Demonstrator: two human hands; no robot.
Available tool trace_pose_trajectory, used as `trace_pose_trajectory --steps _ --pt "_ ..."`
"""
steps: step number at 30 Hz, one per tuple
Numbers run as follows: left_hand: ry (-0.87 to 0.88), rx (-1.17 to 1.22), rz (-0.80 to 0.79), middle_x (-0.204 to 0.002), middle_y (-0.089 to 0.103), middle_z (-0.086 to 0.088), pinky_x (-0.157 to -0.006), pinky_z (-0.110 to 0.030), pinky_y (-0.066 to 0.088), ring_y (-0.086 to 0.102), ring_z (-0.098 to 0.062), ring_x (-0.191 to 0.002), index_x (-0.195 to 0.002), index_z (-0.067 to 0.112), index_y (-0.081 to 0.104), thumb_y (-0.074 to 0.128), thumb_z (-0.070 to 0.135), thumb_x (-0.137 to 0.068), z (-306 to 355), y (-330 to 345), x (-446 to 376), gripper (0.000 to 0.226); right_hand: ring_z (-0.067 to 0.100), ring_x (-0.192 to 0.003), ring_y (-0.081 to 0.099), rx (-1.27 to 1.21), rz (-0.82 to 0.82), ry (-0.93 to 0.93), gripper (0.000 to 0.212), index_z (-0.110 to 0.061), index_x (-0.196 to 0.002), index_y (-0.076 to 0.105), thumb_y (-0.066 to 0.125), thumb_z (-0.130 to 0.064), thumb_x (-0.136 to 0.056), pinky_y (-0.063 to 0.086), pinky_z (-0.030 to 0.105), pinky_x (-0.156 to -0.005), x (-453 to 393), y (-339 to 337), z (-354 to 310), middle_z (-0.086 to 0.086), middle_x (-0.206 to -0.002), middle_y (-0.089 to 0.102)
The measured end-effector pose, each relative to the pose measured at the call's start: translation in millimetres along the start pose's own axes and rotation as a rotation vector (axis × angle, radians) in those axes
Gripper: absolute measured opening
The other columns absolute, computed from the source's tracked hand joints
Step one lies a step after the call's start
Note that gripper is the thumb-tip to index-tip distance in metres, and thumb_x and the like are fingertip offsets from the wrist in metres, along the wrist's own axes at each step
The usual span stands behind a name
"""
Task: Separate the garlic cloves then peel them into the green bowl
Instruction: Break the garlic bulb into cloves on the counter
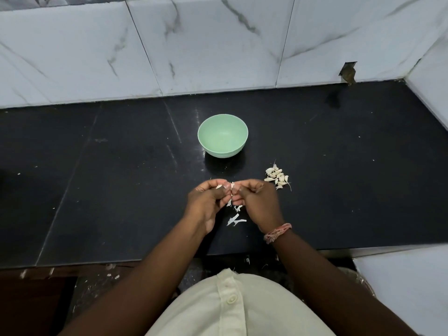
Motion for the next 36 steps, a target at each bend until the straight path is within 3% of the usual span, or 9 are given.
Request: trace_pose_trajectory --steps 2,4,6,8,12,15,21,29,36 --pt "-0.010 0.022 0.031 -0.074 0.071 -0.004 -0.062 -0.018 0.058 0.070 -0.008 -0.063 -0.089 0.004 0.069 0.060 -0.011 -0.092 3.2 -2.3 -2.9 0.017 0.017 -0.062 0.067 -0.206 0.014 0.139 0.020 0.005 -0.092 0.070 0.061 -0.010 -0.102 0.060 0.028 -0.060 1.8 -0.5 8.2 0.013 -0.072 0.071" --pt "-0.005 0.040 0.050 -0.079 0.073 -0.008 -0.064 -0.020 0.060 0.072 -0.010 -0.066 -0.095 0.002 0.070 0.058 -0.007 -0.095 5.9 -4.9 -4.6 0.015 0.019 -0.067 0.068 -0.304 -0.012 0.192 0.014 0.004 -0.093 0.068 0.062 -0.006 -0.100 0.062 0.030 -0.065 2.0 -0.4 10.9 0.012 -0.076 0.071" --pt "0.003 0.046 0.056 -0.088 0.075 -0.015 -0.067 -0.023 0.062 0.074 -0.017 -0.076 -0.104 0.000 0.070 0.055 0.000 -0.101 5.5 -5.2 -4.0 0.015 0.024 -0.076 0.071 -0.392 -0.029 0.195 0.007 0.007 -0.100 0.068 0.063 0.007 -0.094 0.063 0.031 -0.073 2.7 0.6 9.8 0.017 -0.084 0.072" --pt "0.023 0.027 0.061 -0.100 0.074 -0.020 -0.072 -0.025 0.062 0.075 -0.022 -0.087 -0.113 -0.002 0.067 0.049 0.003 -0.105 2.1 -3.8 -4.1 0.020 0.025 -0.081 0.072 -0.475 -0.018 0.232 0.015 0.008 -0.104 0.066 0.059 0.015 -0.092 0.063 0.030 -0.074 3.7 2.1 10.7 0.020 -0.092 0.070" --pt "0.079 -0.053 0.008 -0.112 0.071 -0.021 -0.081 -0.027 0.061 0.073 -0.026 -0.103 -0.122 -0.001 0.061 0.047 -0.003 -0.104 -1.2 4.0 -2.2 0.023 0.021 -0.074 0.065 -0.564 -0.015 0.307 0.025 0.002 -0.103 0.061 0.045 0.018 -0.093 0.059 0.029 -0.070 4.5 4.8 12.9 0.012 -0.084 0.063" --pt "0.148 -0.134 -0.027 -0.101 0.075 -0.020 -0.079 -0.028 0.062 0.074 -0.024 -0.091 -0.113 0.000 0.065 0.061 -0.007 -0.096 2.6 9.5 3.5 0.019 0.018 -0.070 0.062 -0.488 -0.059 0.254 0.025 0.001 -0.105 0.062 0.048 0.018 -0.092 0.056 0.026 -0.066 3.7 4.8 10.5 0.012 -0.080 0.063" --pt "0.131 -0.102 -0.042 -0.080 0.075 -0.013 -0.069 -0.021 0.059 0.073 -0.018 -0.074 -0.090 0.002 0.073 0.073 -0.009 -0.083 6.0 11.0 7.1 0.013 0.012 -0.068 0.067 -0.095 -0.036 -0.008 0.019 -0.004 -0.107 0.072 0.067 0.006 -0.092 0.059 0.023 -0.069 4.1 -5.5 -3.8 0.018 -0.100 0.074" --pt "0.079 -0.113 -0.057 -0.082 0.075 -0.014 -0.069 -0.021 0.059 0.072 -0.016 -0.073 -0.093 0.000 0.075 0.057 -0.014 -0.091 1.0 15.5 9.0 0.023 0.009 -0.062 0.067 -0.055 0.006 -0.065 0.013 0.000 -0.103 0.073 0.065 0.004 -0.095 0.058 0.023 -0.067 3.9 -11.1 -5.8 0.014 -0.084 0.074" --pt "0.071 -0.122 -0.048 -0.084 0.072 -0.018 -0.067 -0.022 0.058 0.069 -0.017 -0.070 -0.095 0.001 0.074 0.063 -0.009 -0.087 1.4 11.6 5.9 0.016 0.018 -0.078 0.070 -0.353 -0.052 0.011 0.029 0.000 -0.116 0.067 0.063 0.015 -0.091 0.060 0.027 -0.075 7.0 -5.3 5.4 0.013 -0.093 0.070"
Point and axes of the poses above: each hand's wrist, its own x-axis away from the middle knuckle, its own y-axis out of the palm, z = x × y, the point moved 7 cm from there along -x, towards the middle knuckle
